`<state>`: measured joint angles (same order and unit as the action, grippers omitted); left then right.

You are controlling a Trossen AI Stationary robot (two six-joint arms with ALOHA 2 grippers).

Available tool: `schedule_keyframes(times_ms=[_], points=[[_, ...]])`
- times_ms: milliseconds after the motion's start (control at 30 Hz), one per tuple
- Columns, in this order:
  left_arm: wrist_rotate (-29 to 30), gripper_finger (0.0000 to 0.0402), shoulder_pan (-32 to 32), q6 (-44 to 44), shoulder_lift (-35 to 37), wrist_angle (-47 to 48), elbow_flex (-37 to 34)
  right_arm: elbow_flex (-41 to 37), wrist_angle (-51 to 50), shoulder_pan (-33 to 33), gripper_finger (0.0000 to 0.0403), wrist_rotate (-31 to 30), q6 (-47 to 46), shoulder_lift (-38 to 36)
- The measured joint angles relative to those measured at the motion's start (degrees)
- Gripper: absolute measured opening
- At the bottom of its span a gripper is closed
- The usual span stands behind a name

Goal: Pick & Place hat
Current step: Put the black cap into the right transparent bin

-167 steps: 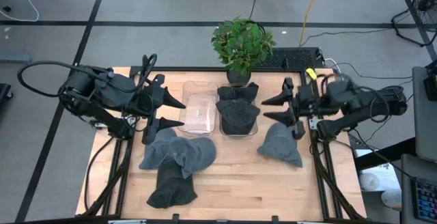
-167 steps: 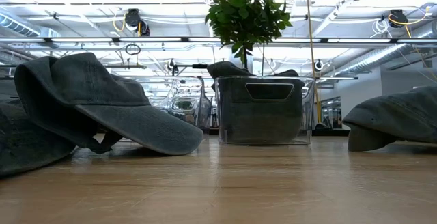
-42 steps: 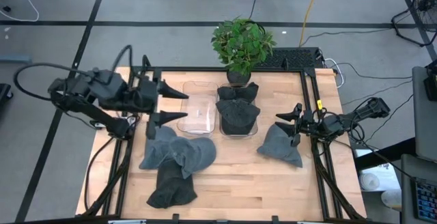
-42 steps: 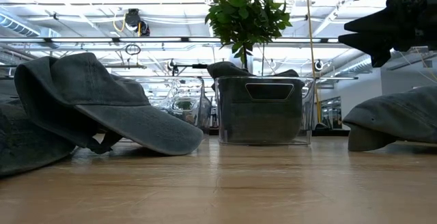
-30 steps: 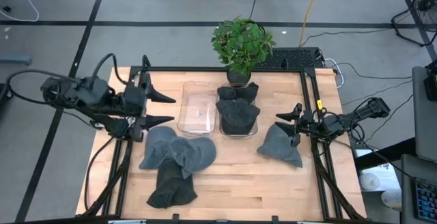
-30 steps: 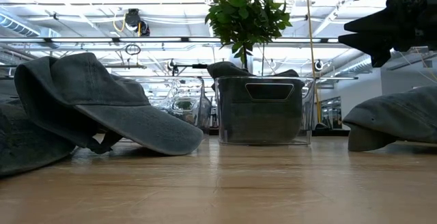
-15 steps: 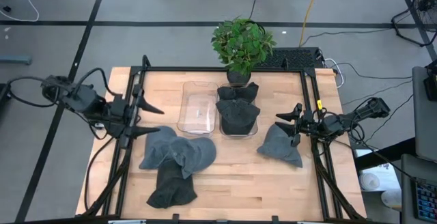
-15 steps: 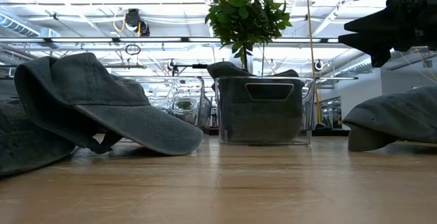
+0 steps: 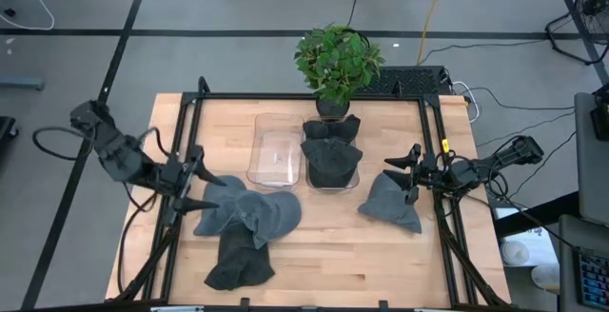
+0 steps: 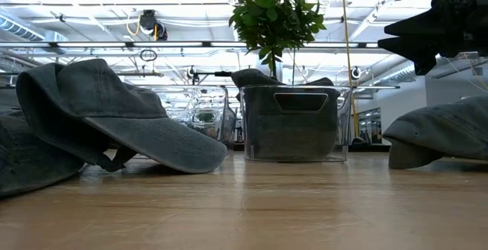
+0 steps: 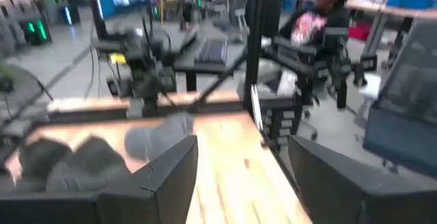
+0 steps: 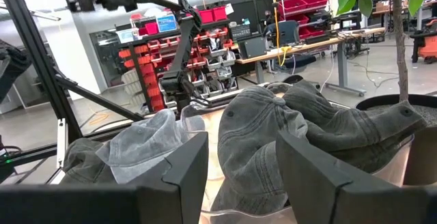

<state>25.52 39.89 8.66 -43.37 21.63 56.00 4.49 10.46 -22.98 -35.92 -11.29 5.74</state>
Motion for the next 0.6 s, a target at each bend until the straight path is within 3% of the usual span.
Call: schedule_keyframes(times_ms=[167, 600], points=[[3.0, 0.0239, 4.7, 6.7, -2.3, 5.5, -0.1, 0.0, 0.0, 0.0, 0.016, 0.0, 0.0, 0.0], [2.0, 0.0239, 10.8, 32.1, -11.9, 21.8, 3.9, 0.0, 0.0, 0.0, 0.016, 0.0, 0.0, 0.0]])
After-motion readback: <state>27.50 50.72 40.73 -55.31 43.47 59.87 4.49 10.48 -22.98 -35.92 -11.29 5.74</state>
